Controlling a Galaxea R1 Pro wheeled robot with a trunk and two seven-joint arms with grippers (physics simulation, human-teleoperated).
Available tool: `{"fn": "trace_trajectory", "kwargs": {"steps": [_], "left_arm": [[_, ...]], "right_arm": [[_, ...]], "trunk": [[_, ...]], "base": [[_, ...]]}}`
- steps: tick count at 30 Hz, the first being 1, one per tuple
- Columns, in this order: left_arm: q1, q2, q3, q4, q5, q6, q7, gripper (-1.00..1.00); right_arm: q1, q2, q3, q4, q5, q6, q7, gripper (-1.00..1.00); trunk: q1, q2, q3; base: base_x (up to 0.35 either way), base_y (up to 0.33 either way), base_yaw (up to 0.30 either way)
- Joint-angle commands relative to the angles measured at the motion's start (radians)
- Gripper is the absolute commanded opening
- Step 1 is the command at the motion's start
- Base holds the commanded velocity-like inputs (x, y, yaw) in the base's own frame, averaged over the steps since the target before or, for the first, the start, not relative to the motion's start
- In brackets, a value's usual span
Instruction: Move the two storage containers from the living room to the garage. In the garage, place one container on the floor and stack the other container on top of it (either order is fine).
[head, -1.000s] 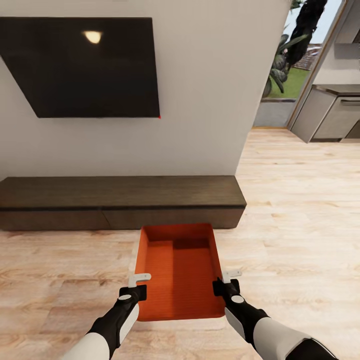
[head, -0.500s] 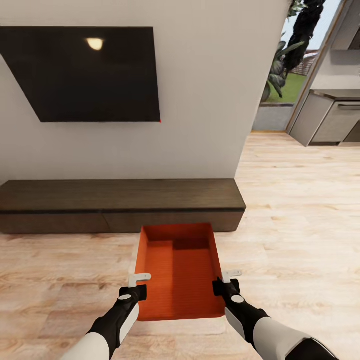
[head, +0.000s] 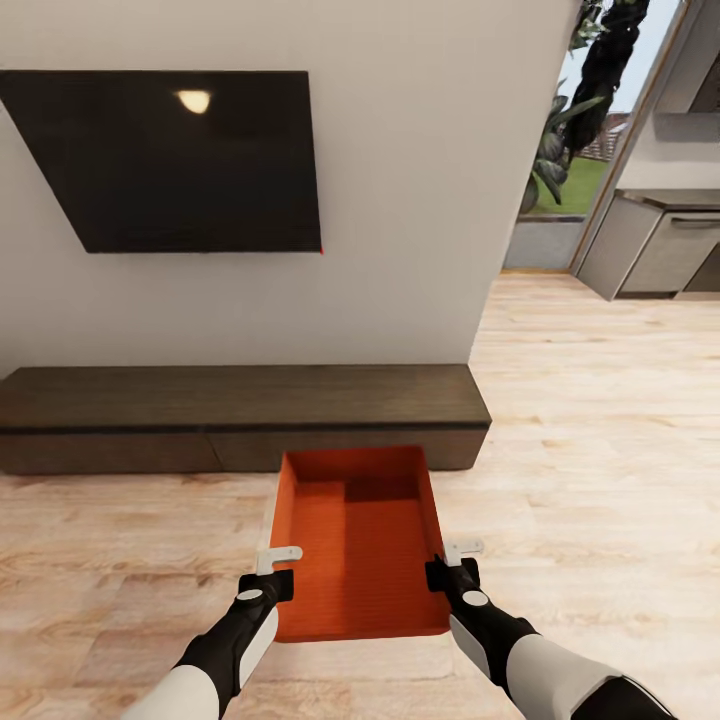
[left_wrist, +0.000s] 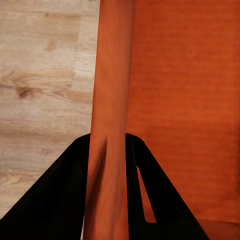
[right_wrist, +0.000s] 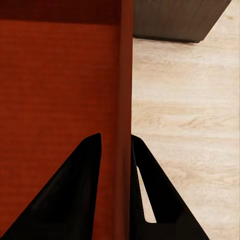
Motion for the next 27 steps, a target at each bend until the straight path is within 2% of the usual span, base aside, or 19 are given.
{"fn": "trace_trajectory", "kwargs": {"steps": [1,27], "left_arm": [[0.000,0.025,0.027,-0.005,-0.014,-0.015,0.062,-1.00],[0.000,0.025,0.027,-0.006,-0.014,-0.016,0.062,-1.00]], "right_arm": [[0.000,0.000,-0.048,0.001,-0.037,-0.002,-0.001,-1.00],[-0.001,-0.001,-0.048,-0.001,-0.037,-0.006,0.000,-1.00]], "trunk": [[0.000,-0.001,0.001],[0.000,-0.001,0.041]], "base": [[0.000,0.000,0.000],[0.000,0.000,-0.058]]}}
